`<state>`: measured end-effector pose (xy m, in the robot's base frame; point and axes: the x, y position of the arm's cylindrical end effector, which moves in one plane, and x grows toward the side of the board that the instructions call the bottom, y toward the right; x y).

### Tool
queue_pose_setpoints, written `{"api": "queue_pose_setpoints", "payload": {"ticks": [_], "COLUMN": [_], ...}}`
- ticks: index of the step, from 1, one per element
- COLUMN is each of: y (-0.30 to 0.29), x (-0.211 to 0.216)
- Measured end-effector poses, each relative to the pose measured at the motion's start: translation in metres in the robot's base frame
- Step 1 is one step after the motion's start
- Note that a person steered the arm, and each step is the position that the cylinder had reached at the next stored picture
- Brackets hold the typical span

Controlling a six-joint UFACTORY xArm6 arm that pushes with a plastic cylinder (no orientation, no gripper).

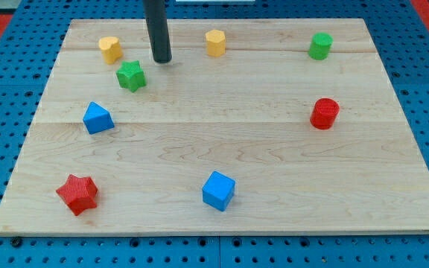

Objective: Move the arm to the top left

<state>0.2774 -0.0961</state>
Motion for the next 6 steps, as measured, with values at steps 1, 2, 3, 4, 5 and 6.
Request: {"api": "queue_pose_setpoints", "payload": {"ticks": [1, 2, 3, 4, 5, 6], "y": [-0.014, -0.077, -0.151, -0.185, -0.184, -0.168], "x": [-0.058, -0.065, -0.065, -0.065, -0.065, -0.064]}}
